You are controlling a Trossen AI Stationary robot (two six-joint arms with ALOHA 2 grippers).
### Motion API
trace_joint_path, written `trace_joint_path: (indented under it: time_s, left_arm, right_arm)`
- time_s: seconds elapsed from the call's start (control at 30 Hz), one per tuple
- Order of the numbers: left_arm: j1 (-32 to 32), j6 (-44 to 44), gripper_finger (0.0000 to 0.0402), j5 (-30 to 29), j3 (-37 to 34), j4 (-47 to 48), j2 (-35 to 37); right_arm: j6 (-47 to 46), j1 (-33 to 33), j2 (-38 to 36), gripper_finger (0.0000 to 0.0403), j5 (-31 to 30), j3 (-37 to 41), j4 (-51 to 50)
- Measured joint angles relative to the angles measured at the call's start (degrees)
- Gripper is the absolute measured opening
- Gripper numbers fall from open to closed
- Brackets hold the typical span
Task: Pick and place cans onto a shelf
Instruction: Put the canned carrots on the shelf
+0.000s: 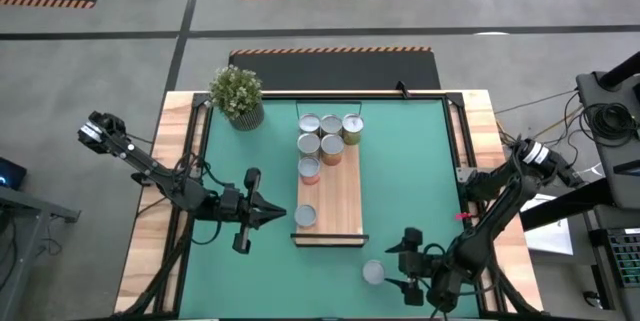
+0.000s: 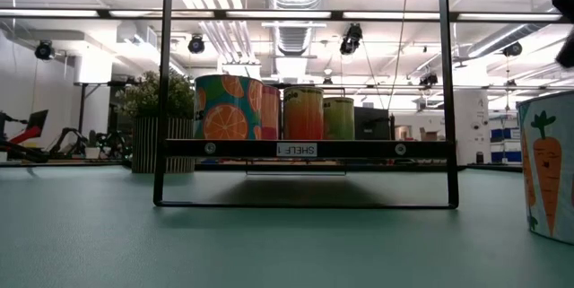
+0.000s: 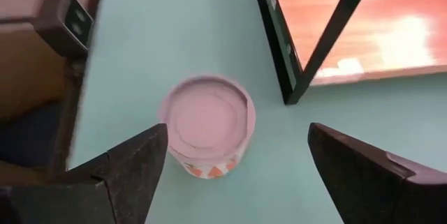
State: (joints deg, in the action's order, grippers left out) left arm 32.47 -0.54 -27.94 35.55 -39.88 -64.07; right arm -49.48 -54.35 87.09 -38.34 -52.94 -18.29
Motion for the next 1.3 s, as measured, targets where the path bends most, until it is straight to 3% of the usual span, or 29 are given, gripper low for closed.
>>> trace_joint_path:
  time_s: [0.57,1.3]
  left_arm:
    - [0.0,0.02,0.0,0.0,0.0,-0.44,-0.02]
    - [0.0,0.02,0.0,0.0,0.0,-0.4,-0.02]
  right_arm:
    - [0.58,0.0,8.12,0.0329,1.15,0.05,6.65]
    - [2.85,0.76,11.09,0.0329,0.5,0.03,12.89]
